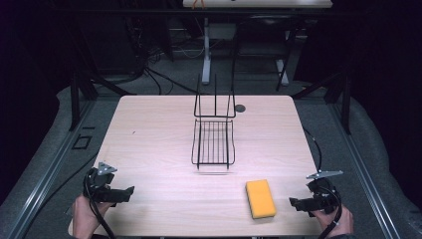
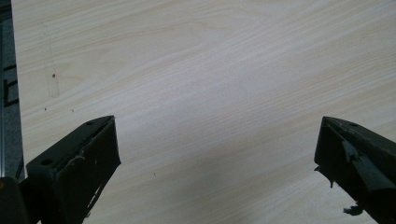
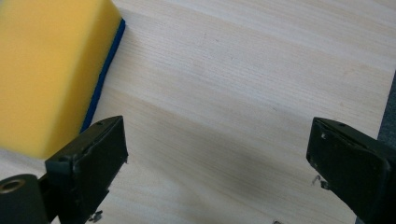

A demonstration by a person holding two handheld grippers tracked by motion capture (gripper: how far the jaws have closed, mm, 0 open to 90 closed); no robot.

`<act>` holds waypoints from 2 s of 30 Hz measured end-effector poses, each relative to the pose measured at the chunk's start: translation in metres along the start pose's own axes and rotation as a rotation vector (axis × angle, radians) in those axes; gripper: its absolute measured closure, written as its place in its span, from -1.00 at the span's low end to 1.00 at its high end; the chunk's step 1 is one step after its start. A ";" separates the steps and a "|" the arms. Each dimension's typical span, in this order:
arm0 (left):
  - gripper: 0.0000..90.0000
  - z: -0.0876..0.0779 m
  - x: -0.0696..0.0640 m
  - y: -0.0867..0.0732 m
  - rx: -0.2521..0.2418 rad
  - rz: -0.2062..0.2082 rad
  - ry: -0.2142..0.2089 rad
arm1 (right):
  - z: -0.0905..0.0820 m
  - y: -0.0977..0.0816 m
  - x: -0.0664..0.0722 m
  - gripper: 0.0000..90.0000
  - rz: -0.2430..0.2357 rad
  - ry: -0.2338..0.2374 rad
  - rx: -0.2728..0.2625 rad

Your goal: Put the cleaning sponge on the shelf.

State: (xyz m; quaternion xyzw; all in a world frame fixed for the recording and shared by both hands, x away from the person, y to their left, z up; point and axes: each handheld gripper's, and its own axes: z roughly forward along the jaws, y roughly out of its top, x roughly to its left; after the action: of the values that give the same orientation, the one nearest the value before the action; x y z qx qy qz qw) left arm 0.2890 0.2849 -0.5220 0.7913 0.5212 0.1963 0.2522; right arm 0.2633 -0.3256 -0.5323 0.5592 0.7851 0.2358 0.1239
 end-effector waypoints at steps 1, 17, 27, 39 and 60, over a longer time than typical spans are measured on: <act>-1.00 0.000 0.000 0.000 0.002 0.003 0.003 | 0.000 0.000 0.001 -0.90 0.000 0.001 -0.001; -1.00 0.000 -0.005 0.001 0.000 0.017 0.010 | -0.004 0.007 0.022 -0.93 0.005 0.059 -0.021; -1.00 0.001 -0.005 0.001 0.001 0.003 0.006 | 0.004 0.015 0.043 -1.00 -0.032 0.102 0.008; -1.00 0.001 -0.006 0.002 0.000 0.006 0.000 | 0.022 0.031 0.074 -1.00 -0.073 0.168 0.073; -1.00 0.004 -0.006 0.003 0.013 0.010 -0.017 | 0.054 0.047 0.106 -0.74 -0.176 0.060 0.197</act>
State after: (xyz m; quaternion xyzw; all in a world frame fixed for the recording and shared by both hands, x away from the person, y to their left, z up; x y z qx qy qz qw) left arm 0.2908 0.2778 -0.5236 0.7972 0.5163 0.1873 0.2505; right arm 0.2904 -0.2010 -0.5476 0.4902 0.8539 0.1624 0.0649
